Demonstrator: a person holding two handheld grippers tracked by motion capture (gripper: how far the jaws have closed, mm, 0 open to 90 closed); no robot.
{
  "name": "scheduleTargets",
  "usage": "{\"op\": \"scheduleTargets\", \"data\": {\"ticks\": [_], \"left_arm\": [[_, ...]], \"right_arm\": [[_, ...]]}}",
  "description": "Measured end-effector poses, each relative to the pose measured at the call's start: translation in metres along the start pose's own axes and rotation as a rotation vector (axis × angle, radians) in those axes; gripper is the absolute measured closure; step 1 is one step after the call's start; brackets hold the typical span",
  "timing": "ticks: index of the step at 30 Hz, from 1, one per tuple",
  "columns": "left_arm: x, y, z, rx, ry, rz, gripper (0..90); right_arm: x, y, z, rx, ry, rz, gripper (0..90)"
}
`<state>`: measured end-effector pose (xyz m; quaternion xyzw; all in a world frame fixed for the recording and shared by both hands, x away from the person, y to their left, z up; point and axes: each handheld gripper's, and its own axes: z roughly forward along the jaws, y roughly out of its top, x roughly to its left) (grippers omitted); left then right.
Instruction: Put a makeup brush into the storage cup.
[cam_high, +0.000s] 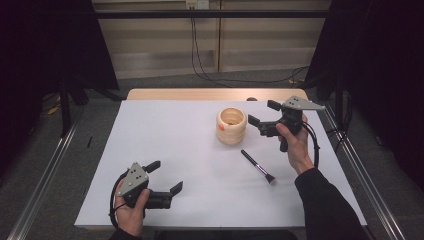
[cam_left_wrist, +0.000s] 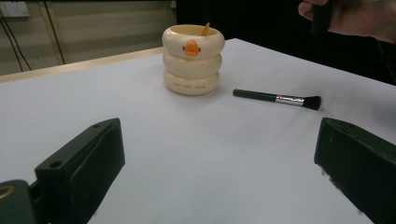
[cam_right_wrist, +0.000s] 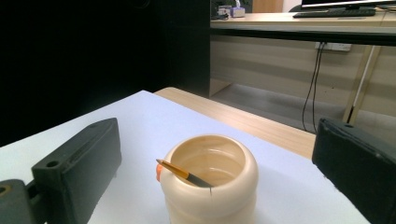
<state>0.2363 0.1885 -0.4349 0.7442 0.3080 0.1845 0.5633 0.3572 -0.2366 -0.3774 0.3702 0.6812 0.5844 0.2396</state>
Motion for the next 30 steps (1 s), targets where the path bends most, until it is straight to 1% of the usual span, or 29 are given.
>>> {"op": "scheduleTargets", "data": {"ticks": [2, 5, 6, 7, 8, 11, 13, 14, 15, 16, 18, 20, 22, 25, 27, 30], "left_arm": [[0.000, 0.000, 0.000, 0.000, 0.003, 0.000, 1.6], [0.000, 0.000, 0.000, 0.001, 0.003, 0.004, 1.6], [-0.001, 0.000, 0.000, 0.000, 0.004, -0.004, 1.6], [-0.001, 0.000, 0.000, -0.001, 0.005, -0.004, 1.6], [0.000, 0.000, 0.000, -0.002, 0.005, 0.000, 1.6], [0.000, 0.001, -0.002, -0.016, 0.020, 0.001, 1.6], [0.000, 0.001, -0.002, -0.017, 0.021, -0.004, 1.6], [0.000, 0.001, -0.002, -0.017, 0.020, 0.001, 1.6], [-0.002, 0.001, -0.002, -0.013, 0.028, 0.002, 1.7], [-0.002, 0.001, -0.002, -0.015, 0.024, 0.011, 1.6], [-0.003, 0.002, -0.002, -0.020, 0.023, 0.014, 1.5], [-0.003, 0.001, -0.002, -0.023, 0.023, 0.007, 1.5], [-0.002, 0.001, -0.002, -0.032, 0.021, 0.002, 1.5], [-0.004, 0.002, -0.003, -0.042, 0.026, -0.007, 1.5], [-0.005, 0.002, -0.003, -0.047, 0.022, -0.008, 1.5], [-0.005, 0.001, -0.004, -0.052, 0.025, -0.013, 1.5]], "right_arm": [[0.000, -0.002, -0.004, 0.001, 0.001, 0.004, 1.3], [0.001, -0.006, -0.010, 0.011, -0.016, -0.008, 1.1], [0.001, -0.007, -0.012, 0.010, -0.014, -0.005, 1.1], [0.001, -0.007, -0.014, 0.009, -0.014, -0.001, 1.1], [0.002, -0.008, -0.017, 0.008, -0.023, -0.009, 1.1], [0.003, -0.009, -0.022, -0.001, -0.024, -0.019, 1.3], [0.004, -0.011, -0.026, 0.002, -0.039, -0.028, 1.4], [0.004, -0.012, -0.028, -0.005, -0.042, -0.018, 1.3], [0.004, -0.013, -0.029, -0.008, -0.030, -0.011, 1.4], [0.005, -0.014, -0.031, -0.010, -0.035, -0.004, 1.4], [0.006, -0.016, -0.036, -0.010, -0.050, -0.010, 1.4], [0.007, -0.019, -0.041, -0.001, -0.063, -0.014, 1.4], [0.008, -0.023, -0.047, -0.007, -0.069, 0.004, 1.6], [0.011, -0.028, -0.054, 0.002, -0.094, 0.001, 1.7], [0.013, -0.030, -0.060, 0.003, -0.099, -0.013, 1.7], [0.016, -0.033, -0.069, 0.005, -0.119, -0.003, 1.7]]}}
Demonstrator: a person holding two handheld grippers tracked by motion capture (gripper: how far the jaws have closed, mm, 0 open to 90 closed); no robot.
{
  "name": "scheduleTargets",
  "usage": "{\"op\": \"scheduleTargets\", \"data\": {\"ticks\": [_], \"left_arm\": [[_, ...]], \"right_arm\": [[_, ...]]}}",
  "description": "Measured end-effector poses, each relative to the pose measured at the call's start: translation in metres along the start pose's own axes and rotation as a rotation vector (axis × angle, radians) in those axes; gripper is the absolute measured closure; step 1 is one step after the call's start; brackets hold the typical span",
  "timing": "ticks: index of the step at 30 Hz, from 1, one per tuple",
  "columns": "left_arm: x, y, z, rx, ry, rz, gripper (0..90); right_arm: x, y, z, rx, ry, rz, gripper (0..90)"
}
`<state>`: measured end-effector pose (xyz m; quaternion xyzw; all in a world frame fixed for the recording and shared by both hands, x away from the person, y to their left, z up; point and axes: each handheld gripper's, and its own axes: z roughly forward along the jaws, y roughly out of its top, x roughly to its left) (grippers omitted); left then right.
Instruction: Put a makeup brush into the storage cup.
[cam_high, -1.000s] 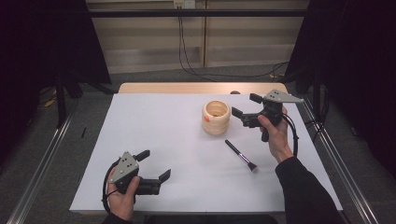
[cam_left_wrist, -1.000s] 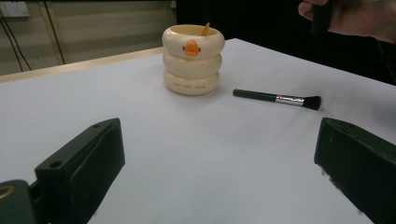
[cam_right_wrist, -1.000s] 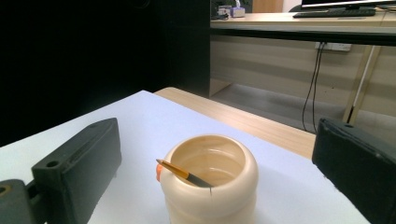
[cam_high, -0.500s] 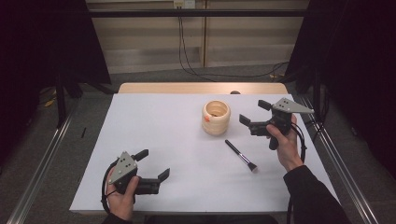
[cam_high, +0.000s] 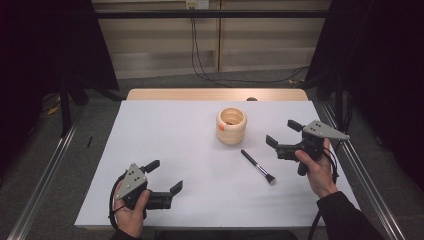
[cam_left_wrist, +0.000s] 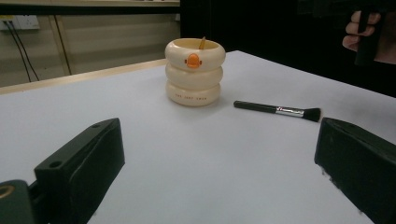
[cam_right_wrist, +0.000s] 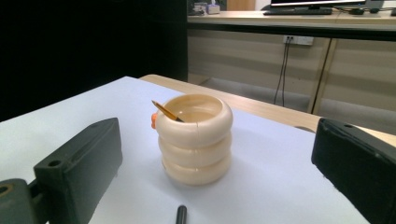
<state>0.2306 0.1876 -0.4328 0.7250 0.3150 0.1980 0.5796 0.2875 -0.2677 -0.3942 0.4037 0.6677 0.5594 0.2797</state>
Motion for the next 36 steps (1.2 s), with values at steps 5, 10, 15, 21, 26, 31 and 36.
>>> {"op": "scheduleTargets", "data": {"ticks": [5, 10, 15, 21, 26, 31, 36], "left_arm": [[0.001, -0.002, -0.005, 0.001, 0.005, -0.003, 1.4], [0.001, -0.003, -0.007, 0.005, 0.007, -0.002, 1.5], [0.001, -0.003, -0.008, 0.004, 0.002, -0.001, 1.4], [0.000, -0.003, -0.010, 0.000, 0.007, -0.006, 1.3], [0.003, -0.003, -0.010, 0.002, 0.002, 0.001, 1.3], [0.006, -0.004, -0.013, 0.001, 0.010, -0.005, 1.1], [0.005, -0.004, -0.014, 0.002, 0.017, -0.015, 1.2]], "right_arm": [[0.002, -0.010, -0.013, 0.018, 0.003, 0.007, 1.7], [0.004, -0.020, -0.027, 0.032, -0.006, 0.020, 1.7], [0.006, -0.030, -0.041, 0.036, -0.029, 0.030, 2.1], [0.008, -0.047, -0.058, 0.064, -0.037, 0.037, 2.1], [0.010, -0.054, -0.071, 0.076, -0.047, 0.038, 2.1], [0.010, -0.057, -0.088, 0.065, -0.059, 0.062, 2.1], [0.011, -0.061, -0.103, 0.080, -0.040, 0.052, 5.6]]}}
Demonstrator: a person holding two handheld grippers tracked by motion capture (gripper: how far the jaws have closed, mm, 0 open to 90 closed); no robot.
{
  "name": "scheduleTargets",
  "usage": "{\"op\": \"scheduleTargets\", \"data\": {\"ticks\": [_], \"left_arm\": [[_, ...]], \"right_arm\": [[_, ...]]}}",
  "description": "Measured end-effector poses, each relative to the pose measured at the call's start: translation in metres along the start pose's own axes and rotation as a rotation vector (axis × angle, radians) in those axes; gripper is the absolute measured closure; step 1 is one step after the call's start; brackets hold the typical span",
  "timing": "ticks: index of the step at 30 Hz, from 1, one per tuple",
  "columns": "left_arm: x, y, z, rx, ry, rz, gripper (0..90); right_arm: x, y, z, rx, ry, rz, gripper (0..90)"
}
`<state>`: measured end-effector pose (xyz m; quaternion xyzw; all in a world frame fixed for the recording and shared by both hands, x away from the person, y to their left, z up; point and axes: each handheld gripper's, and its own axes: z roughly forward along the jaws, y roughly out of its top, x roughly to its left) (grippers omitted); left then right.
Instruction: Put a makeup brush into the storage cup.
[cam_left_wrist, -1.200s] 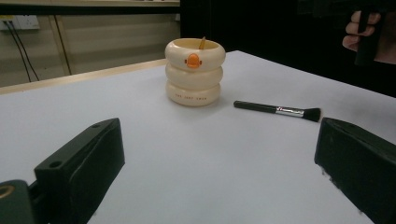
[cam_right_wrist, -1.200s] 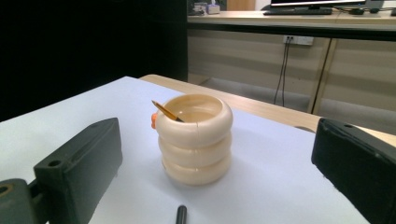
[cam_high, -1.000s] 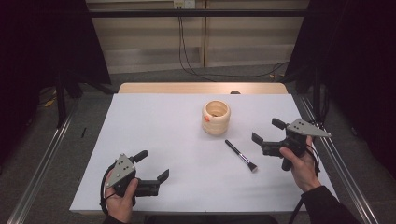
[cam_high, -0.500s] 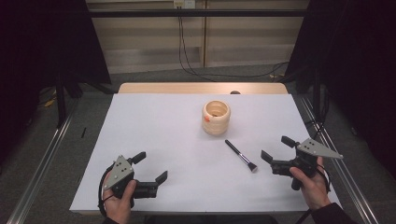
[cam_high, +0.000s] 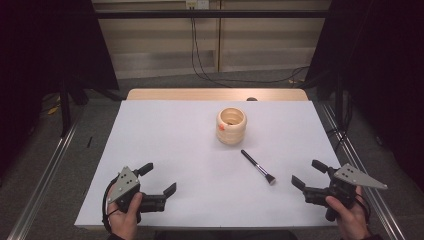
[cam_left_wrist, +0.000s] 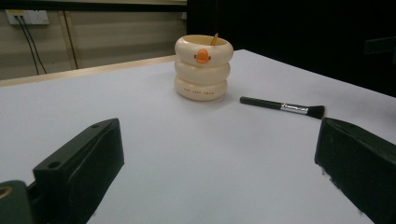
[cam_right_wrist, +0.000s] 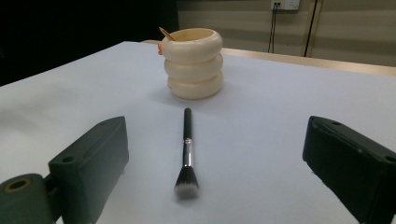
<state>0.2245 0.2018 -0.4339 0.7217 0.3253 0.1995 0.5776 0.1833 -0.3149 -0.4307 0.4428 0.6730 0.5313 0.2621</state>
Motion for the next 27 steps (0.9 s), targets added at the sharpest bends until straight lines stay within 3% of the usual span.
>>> {"op": "scheduleTargets", "data": {"ticks": [4, 17, 20, 27], "left_arm": [[0.0001, 0.0001, 0.0006, 0.004, -0.002, 0.003, 1.2], [0.0023, 0.0003, 0.0012, 0.000, -0.005, 0.000, 1.3], [0.0023, -0.0004, 0.0021, -0.002, -0.023, -0.025, 1.2], [0.0008, 0.0011, 0.0033, 0.004, -0.012, 0.000, 1.2]], "right_arm": [[-0.0024, -0.0044, -0.0030, 0.014, -0.003, -0.021, 5.2], [-0.0007, -0.0027, -0.0003, -0.018, 0.012, -0.057, 3.1], [0.0015, -0.0027, -0.0002, -0.024, 0.016, -0.073, 2.0], [-0.0009, 0.0029, 0.0031, -0.045, 0.022, -0.079, 2.6]]}}
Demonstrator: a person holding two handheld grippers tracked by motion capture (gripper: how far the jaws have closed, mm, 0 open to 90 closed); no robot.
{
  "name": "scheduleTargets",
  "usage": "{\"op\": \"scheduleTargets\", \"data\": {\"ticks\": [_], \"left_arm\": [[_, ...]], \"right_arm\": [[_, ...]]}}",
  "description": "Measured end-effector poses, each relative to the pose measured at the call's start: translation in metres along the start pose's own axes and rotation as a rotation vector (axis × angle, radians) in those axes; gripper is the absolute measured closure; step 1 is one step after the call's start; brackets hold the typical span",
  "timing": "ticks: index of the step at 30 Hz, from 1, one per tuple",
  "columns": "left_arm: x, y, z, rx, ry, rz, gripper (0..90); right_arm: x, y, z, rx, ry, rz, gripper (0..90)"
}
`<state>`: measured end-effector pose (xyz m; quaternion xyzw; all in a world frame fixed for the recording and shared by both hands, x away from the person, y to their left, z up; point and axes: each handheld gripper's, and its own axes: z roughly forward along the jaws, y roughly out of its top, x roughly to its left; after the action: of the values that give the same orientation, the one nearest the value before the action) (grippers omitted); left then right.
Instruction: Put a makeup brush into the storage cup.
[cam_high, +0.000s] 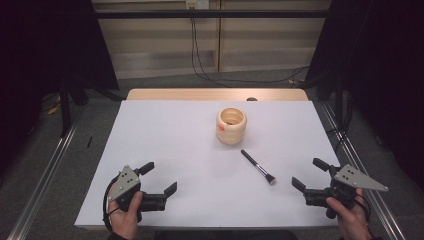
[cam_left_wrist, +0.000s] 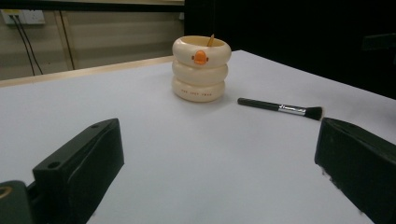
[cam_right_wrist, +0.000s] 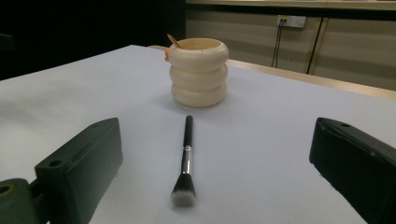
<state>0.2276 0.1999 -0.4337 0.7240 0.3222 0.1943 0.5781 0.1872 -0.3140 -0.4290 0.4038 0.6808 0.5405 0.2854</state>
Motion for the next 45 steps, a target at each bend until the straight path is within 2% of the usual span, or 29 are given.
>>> {"op": "scheduleTargets", "data": {"ticks": [9, 14, 28, 34, 35, 41, 45], "left_arm": [[0.000, 0.001, 0.002, -0.001, -0.014, -0.004, 1.0], [-0.002, 0.002, 0.003, 0.004, -0.019, 0.009, 1.2], [0.000, 0.001, 0.002, 0.002, -0.013, 0.001, 1.1], [0.000, 0.001, 0.002, 0.001, -0.020, -0.001, 1.2], [0.000, 0.001, 0.002, 0.001, -0.020, 0.000, 1.2], [0.000, 0.001, 0.002, 0.003, -0.018, -0.002, 1.2], [0.000, 0.001, 0.003, 0.013, -0.031, 0.003, 1.1]], "right_arm": [[-0.001, 0.013, 0.015, -0.013, 0.038, -0.016, 5.1], [-0.004, 0.018, 0.026, -0.007, 0.043, -0.043, 5.8], [-0.002, 0.039, 0.063, -0.006, 0.039, -0.061, 4.2], [0.000, 0.048, 0.073, -0.047, 0.028, -0.067, 5.9], [0.000, 0.049, 0.074, -0.048, 0.026, -0.052, 5.7], [0.000, 0.055, 0.085, -0.026, 0.032, -0.074, 5.9], [0.001, 0.057, 0.088, 0.017, 0.040, -0.073, 7.8]]}}
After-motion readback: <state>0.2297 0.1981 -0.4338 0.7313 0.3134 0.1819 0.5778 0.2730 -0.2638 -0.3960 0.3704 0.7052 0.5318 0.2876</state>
